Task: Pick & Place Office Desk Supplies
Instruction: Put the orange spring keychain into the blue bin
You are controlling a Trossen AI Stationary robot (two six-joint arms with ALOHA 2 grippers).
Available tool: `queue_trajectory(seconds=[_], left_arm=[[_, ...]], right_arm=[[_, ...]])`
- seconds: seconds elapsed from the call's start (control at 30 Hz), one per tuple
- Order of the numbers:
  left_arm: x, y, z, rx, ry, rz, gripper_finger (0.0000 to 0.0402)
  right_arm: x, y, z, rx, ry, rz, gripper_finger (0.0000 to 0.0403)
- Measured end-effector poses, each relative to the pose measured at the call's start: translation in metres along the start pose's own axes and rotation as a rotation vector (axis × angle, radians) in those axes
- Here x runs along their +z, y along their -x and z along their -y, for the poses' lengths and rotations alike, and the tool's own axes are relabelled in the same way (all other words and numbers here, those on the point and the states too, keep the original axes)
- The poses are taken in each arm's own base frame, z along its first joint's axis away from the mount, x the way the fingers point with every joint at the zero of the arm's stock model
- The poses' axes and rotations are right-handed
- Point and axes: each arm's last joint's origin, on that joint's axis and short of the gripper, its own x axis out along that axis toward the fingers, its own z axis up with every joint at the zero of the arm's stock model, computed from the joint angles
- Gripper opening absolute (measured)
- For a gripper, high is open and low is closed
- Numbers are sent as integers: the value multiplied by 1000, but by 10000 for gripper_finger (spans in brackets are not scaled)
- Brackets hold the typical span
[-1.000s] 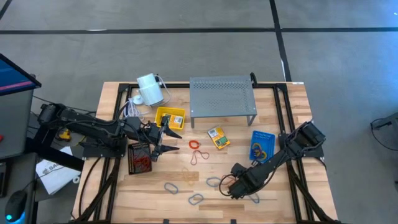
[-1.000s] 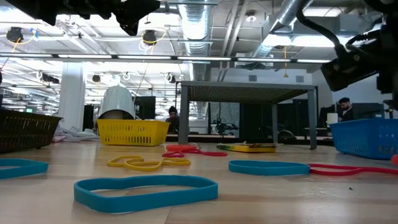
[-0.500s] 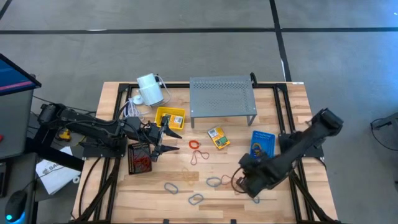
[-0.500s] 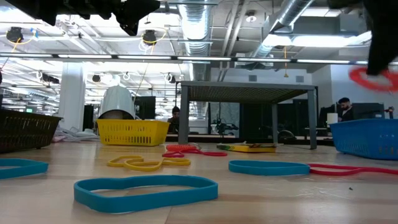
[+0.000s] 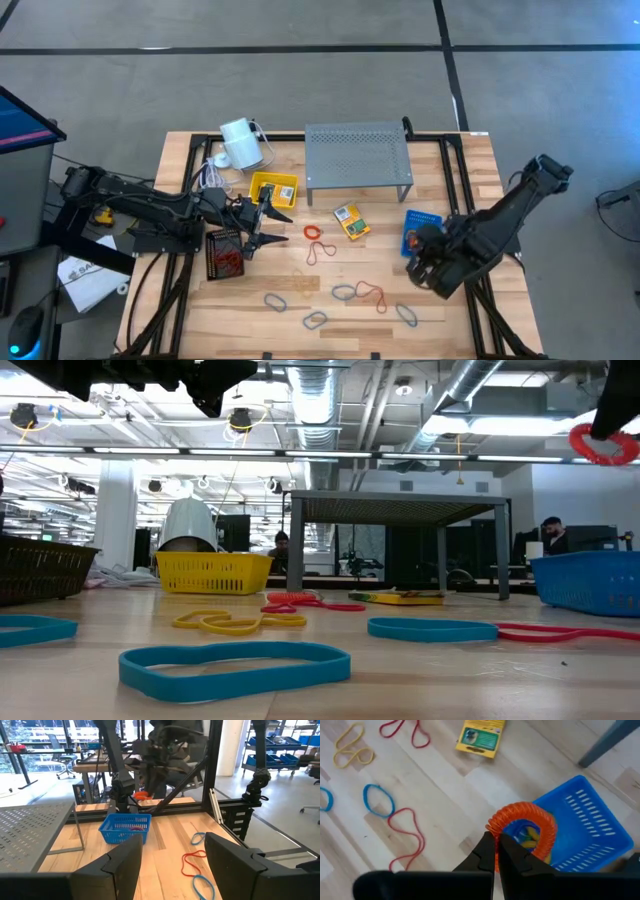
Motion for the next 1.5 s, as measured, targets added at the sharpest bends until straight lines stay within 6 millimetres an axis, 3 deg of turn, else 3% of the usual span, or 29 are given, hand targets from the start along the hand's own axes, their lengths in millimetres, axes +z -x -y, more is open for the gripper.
queue_trajectory(seconds=[0.3,0.5,1.03,1.5], left_arm=[[0,0,0,0,0,0,211],[0,0,0,0,0,0,211],[-2,0,0,0,1,-20,211],[-2,0,0,0,1,-22,211]], right_arm=[[2,-16,51,31,-116,12,0],[9,-28,69,55,-155,-38,0],[38,-57,81,-5,-114,-284,0],[38,-90,65,-116,-25,-434,0]])
